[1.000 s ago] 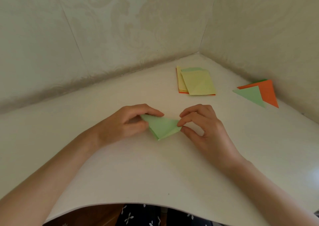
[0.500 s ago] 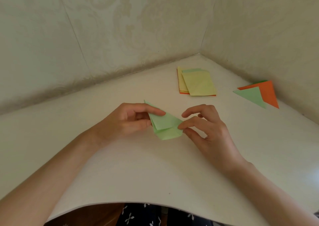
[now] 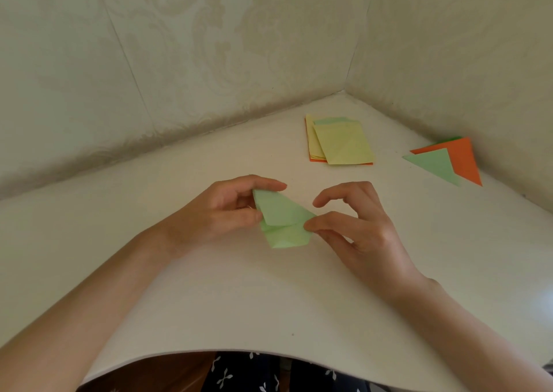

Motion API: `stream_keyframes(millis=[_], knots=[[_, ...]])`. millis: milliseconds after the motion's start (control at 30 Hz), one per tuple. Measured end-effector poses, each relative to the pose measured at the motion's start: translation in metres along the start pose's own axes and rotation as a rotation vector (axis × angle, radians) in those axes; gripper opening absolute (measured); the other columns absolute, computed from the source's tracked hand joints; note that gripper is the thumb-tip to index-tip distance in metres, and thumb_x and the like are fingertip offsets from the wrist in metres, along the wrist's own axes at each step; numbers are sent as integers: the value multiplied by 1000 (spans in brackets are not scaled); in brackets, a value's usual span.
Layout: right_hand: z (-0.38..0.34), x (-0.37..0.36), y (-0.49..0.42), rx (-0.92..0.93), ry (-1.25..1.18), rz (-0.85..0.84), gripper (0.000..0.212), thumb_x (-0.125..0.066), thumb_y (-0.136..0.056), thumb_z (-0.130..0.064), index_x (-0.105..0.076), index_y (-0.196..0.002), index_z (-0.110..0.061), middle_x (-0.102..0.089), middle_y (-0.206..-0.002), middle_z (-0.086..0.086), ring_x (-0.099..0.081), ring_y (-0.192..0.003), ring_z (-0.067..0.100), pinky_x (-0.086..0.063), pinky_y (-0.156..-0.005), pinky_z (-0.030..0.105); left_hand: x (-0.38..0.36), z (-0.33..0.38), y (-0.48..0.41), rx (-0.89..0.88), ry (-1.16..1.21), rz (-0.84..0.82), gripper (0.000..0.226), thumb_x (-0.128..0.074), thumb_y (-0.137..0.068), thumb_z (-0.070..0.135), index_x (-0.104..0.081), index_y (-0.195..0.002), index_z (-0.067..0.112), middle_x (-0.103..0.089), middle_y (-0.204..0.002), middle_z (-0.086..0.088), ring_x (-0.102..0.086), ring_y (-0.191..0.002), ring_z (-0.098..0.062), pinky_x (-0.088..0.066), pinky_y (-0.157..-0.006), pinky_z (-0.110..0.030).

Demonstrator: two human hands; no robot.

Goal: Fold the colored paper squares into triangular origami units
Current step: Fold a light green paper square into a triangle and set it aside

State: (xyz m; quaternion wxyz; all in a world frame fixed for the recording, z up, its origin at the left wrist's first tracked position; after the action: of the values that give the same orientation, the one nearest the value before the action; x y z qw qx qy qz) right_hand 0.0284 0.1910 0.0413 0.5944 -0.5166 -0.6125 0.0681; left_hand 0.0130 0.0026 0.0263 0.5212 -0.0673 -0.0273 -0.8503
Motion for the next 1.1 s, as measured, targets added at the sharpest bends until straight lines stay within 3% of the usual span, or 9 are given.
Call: stream_keyframes(millis=[167,233,333,533,633,833,933,1033,1100], knots=[[-5,0,1,82,13,-10,22,-57,-91,-15,-74,-80,-9,-51,-103,0,-46,-92,22,-43,-70,40,4,-2,-2,13,-63,97,25,-65,-78,30,-70,-103,31,-60,-95,-19,-57,-88,-19,-44,-82,-28],[-6,1,1,84,15,-9,19,-58,-90,-14,-74,-80,-9,-51,-103,0,-46,-91,21,-43,-69,40,5,-1,-4,-29,-107,145,12,-69,-81,32,-73,-89,25,-66,-92,-5,-60,-89,-11,-45,-82,-21],[-5,1,2,73,10,-10,16,-59,-89,-12,-73,-81,-8,-51,-103,0,-46,-92,21,-43,-70,40,8,3,-7,-75,-94,249,12,-63,-81,23,-69,-78,13,-66,-93,6,-60,-85,1,-43,-76,-10],[-6,-2,0,32,3,-23,24,-55,-93,-20,-74,-85,-8,-50,-106,-1,-45,-94,19,-39,-83,24,12,6,-5,-107,-85,394,22,-54,-83,31,-61,-75,12,-59,-61,10,-52,-60,-6,-42,-59,-16],[-3,-4,0,-63,-77,-92,21,-56,-91,-26,-73,-90,-14,-49,-111,-4,-44,-101,16,-32,-90,15,7,6,-5,-82,-5,406,23,-51,-83,32,-56,-76,10,-60,-58,11,-54,-55,-3,-45,-57,-14],[7,-7,0,-461,-483,-139,11,-58,-83,-42,-63,-91,-37,-47,-118,-16,-44,-119,8,-35,-93,15,-3,16,-2,-121,78,382,21,-49,-84,29,-54,-77,10,-58,-59,13,-54,-57,-1,-48,-60,-14],[8,-9,-2,-592,-694,-54,7,-67,-83,-32,-61,-86,-31,-60,-104,-10,-59,-96,11,-47,-80,28,-10,20,0,-134,71,351,19,-48,-85,27,-54,-78,11,-53,-56,15,-47,-51,0,-40,-53,-9],[8,-8,-3,-691,-870,22,16,-65,-84,-9,-51,-88,-17,-63,-81,-2,-56,-63,14,-46,-59,24,-17,22,0,-133,61,306,19,-52,-89,27,-54,-80,10,-43,-56,5,-35,-46,-1,-32,-47,-7],[6,-6,-4,-717,-911,41,23,-59,-86,3,-45,-92,-15,-61,-74,10,-53,-56,17,-45,-54,24,-20,23,0,-133,56,291,20,-52,-89,26,-53,-82,8,-41,-56,2,-32,-44,-1,-29,-45,-7]])
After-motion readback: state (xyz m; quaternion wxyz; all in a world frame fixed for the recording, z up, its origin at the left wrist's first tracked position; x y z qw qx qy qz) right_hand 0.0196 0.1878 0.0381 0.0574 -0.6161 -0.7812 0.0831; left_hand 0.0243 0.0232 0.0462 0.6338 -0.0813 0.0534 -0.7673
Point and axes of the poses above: each hand's wrist, its own y-axis away from the middle knuckle, its own x-axis out of the back of the hand, z = x × y, the point moved 5 cm from there along -y, towards the middle knuckle
